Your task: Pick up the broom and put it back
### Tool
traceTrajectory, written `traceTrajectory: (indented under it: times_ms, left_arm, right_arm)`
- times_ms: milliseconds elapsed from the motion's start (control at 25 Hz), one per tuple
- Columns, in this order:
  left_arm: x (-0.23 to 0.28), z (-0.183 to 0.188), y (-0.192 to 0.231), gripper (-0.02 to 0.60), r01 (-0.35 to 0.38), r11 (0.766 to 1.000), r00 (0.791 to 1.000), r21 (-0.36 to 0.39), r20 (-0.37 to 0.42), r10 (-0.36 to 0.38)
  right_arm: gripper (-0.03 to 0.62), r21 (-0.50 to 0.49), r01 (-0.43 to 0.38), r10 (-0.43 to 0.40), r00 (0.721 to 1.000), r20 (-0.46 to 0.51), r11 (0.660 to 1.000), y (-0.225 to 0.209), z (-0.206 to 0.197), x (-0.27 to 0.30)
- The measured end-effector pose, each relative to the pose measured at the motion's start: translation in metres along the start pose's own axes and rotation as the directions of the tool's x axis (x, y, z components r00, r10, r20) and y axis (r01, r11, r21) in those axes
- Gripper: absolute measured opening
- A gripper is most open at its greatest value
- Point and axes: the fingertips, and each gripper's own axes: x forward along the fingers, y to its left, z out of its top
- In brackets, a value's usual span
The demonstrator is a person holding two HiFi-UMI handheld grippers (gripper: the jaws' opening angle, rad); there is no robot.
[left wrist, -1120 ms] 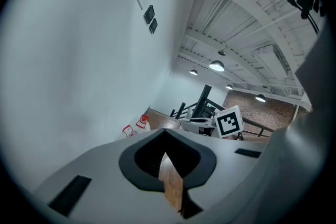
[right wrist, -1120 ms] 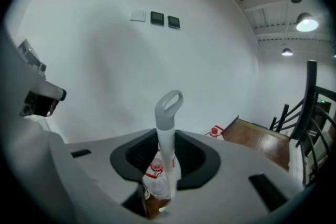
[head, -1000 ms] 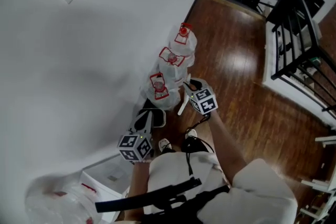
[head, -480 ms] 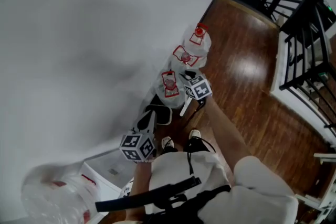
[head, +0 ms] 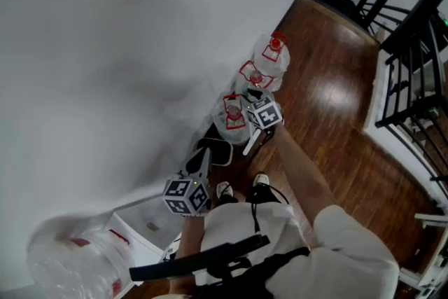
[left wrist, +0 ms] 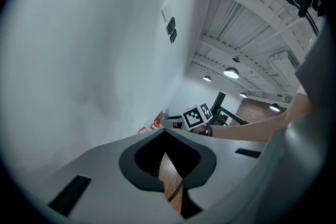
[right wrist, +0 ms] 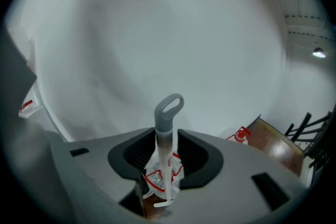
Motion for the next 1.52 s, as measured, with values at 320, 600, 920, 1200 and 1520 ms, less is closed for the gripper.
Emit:
traceTrajectory:
  times_ms: [320,600,920,1200,1520]
  left_arm:
    - [-0.001,0.002,0.006,-0.014,0.029,1.0,1.0,-0.002,-0.007,-0.029]
    - [-0.004,0.002,0.005,-0.014,0.111,0.994,0.994,0.005,-0.016,-0.111]
    - [-0.012,-0.016,-0.006,-0.014,0.245,0.969,0.967,0.02,-0.078,-0.242]
    - [-0.014,-0.042,-0.037,-0.014,0.311,0.949,0.946,0.057,-0.11,-0.304]
    - [-0.071,-0.122,-0.119,-0.014,0.367,0.926,0.925,0.088,-0.138,-0.354]
  right_arm:
    - [0.179,-0.001,0.024,-0.024,1.0,0.014,1.0,0.001,0.007,-0.004]
    - [0.181,0.093,0.113,-0.121,0.99,0.079,0.989,0.006,-0.001,-0.053]
    - [0.009,0.504,0.079,-0.227,0.944,0.24,0.86,0.039,-0.056,-0.164]
    - [0.009,0.695,0.093,-0.314,0.929,0.198,0.713,0.067,-0.139,-0.248]
    - [0.009,0.795,0.048,-0.373,0.899,0.23,0.604,0.144,-0.241,-0.372]
